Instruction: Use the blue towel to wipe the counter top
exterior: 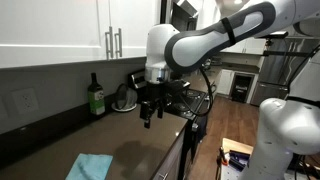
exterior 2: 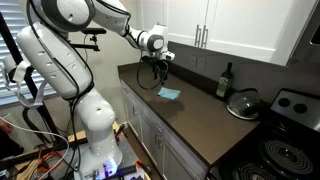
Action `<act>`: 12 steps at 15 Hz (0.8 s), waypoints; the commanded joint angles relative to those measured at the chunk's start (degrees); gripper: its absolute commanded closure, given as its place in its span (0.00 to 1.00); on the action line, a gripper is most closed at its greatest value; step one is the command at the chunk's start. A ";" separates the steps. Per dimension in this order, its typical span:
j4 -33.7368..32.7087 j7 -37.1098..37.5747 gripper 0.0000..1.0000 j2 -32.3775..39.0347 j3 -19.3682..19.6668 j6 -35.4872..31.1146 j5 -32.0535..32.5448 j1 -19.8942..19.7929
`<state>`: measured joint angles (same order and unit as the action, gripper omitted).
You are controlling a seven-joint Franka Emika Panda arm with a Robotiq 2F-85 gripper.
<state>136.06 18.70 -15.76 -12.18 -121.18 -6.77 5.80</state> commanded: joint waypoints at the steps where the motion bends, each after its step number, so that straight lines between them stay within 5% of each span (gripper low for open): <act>1: -0.07 0.13 0.00 0.03 0.54 0.09 0.18 0.55; 12: -0.72 0.10 0.00 1.03 0.27 0.03 0.54 0.65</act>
<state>136.06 18.70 -15.76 -12.18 -121.18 -6.77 5.80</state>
